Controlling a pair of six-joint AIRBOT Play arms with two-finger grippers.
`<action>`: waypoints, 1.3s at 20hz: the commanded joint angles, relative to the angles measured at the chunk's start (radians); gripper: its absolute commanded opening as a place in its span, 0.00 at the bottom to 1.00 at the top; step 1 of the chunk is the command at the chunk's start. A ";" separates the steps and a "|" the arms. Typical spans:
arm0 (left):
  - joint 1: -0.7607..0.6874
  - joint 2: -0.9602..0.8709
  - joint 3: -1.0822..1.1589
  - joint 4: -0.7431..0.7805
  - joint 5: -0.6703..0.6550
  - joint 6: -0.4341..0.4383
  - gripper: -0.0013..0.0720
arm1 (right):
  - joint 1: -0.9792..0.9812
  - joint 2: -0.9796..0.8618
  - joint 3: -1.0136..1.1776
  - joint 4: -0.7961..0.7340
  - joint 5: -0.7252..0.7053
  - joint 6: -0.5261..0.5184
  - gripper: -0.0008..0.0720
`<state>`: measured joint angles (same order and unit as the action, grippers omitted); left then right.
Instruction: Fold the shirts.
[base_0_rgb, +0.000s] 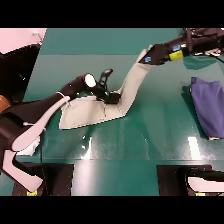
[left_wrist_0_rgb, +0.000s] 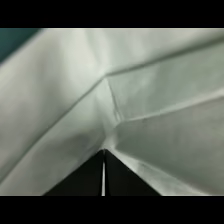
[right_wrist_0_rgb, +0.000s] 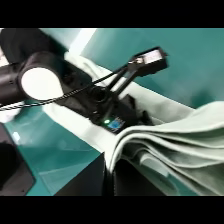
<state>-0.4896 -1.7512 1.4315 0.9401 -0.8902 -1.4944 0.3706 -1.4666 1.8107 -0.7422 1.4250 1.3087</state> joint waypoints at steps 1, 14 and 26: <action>0.120 0.107 0.004 0.033 -0.042 0.002 0.05 | 0.103 -0.056 0.055 0.091 -0.034 -0.034 0.03; 0.698 0.662 0.004 0.348 -0.193 0.003 0.05 | 0.589 -0.410 0.203 -0.023 -0.278 -0.118 0.71; 0.702 0.656 -0.003 0.317 -0.225 0.003 0.05 | -0.016 -0.183 -0.541 0.089 -0.265 -0.013 0.82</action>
<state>0.2100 -1.0939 1.4330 1.2781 -1.1179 -1.4918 0.4706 -1.6516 1.4097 -0.7666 1.1725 1.2846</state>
